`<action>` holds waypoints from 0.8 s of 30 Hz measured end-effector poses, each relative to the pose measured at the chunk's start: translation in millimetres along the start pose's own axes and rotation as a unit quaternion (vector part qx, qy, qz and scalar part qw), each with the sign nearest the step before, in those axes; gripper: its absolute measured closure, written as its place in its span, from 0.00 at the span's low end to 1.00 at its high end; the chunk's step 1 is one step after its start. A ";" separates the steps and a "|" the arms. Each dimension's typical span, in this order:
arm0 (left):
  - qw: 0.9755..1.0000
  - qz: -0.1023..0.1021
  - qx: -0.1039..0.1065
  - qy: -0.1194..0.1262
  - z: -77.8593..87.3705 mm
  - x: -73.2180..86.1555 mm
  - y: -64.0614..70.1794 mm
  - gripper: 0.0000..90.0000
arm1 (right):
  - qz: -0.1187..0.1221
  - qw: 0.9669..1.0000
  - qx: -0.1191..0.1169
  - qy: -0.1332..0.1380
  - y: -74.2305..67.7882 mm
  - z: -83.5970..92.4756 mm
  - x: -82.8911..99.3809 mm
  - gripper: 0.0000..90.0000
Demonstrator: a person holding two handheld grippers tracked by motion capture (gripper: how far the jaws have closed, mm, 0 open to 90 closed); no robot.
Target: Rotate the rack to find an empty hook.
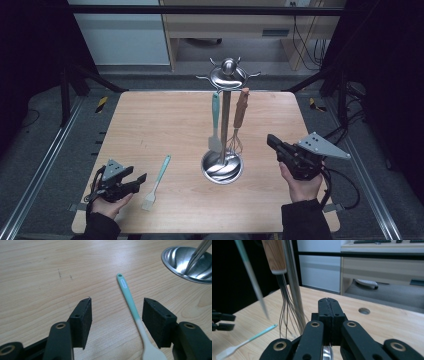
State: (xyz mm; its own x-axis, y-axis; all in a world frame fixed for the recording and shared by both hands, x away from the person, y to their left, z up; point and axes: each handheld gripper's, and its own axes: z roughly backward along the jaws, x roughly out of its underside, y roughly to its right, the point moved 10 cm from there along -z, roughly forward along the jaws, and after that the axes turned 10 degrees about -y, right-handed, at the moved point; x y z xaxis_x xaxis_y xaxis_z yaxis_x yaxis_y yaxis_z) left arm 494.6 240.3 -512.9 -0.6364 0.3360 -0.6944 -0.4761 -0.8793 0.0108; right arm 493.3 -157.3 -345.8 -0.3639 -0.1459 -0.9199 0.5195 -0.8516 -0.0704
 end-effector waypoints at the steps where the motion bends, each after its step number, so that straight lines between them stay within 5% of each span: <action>1: 1.000 0.001 0.001 -0.002 -0.6 0.1 -0.1 0.43 | 0.002 1.000 0.000 0.001 -1.7 0.0 -3.6 1.00; 15: 1.000 0.015 0.004 -0.023 -7.6 3.9 -3.2 0.30 | 0.021 0.999 -0.011 0.045 -21.0 4.9 -63.6 1.00; 24: 1.000 -0.017 0.003 -0.001 -5.3 0.9 0.0 0.51 | 0.042 0.997 -0.016 0.067 -37.3 7.7 -99.6 1.00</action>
State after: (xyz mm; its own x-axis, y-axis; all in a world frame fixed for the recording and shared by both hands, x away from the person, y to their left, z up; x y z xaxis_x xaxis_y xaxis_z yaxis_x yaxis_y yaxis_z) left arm 497.3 238.8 -517.3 -0.6214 0.3669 -0.6922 -0.5016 -0.8650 -0.0082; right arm 504.2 -115.0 -248.6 -0.2123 -0.1447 -0.9664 0.5689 -0.8224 -0.0018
